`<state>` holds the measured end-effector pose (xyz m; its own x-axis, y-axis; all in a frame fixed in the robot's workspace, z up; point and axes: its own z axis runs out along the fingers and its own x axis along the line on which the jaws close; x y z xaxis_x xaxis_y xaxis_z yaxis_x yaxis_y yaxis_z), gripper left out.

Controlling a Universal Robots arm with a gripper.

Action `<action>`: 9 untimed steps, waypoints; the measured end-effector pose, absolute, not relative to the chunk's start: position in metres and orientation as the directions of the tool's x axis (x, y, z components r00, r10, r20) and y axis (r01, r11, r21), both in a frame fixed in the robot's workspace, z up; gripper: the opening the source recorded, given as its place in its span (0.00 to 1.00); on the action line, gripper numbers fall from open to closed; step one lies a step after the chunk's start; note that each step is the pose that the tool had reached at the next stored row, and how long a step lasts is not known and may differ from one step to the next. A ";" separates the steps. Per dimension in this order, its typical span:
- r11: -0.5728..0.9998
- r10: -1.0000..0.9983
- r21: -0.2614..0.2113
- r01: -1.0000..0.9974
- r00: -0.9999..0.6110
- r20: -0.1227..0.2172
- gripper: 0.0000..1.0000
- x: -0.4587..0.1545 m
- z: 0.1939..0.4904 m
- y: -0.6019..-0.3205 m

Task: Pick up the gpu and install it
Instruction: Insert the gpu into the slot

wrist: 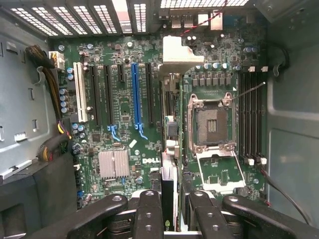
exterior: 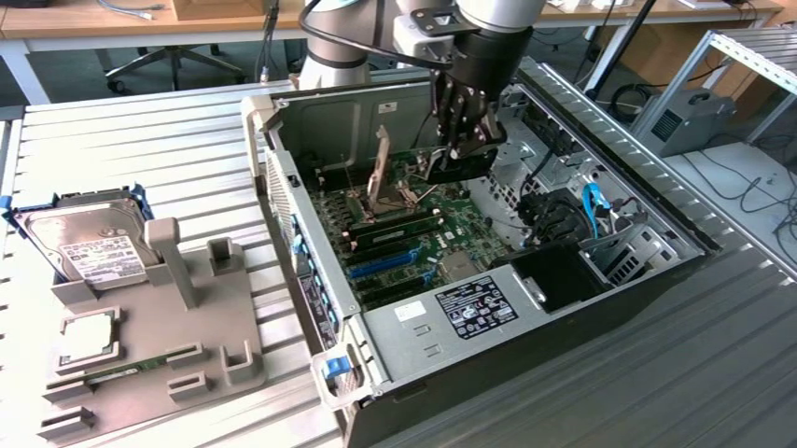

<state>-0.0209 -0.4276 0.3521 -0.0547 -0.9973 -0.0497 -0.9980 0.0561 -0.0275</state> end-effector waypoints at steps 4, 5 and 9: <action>0.056 -0.997 -0.028 -0.998 -0.055 -0.050 0.26 -0.022 0.351 -0.429; 0.056 -0.997 -0.028 -0.998 -0.055 -0.050 0.26 -0.022 0.351 -0.429; 0.056 -0.997 -0.028 -0.998 -0.055 -0.050 0.26 -0.024 0.350 -0.431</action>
<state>-0.0237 -0.4306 0.3504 -0.0546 -0.9973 -0.0498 -0.9980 0.0560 -0.0275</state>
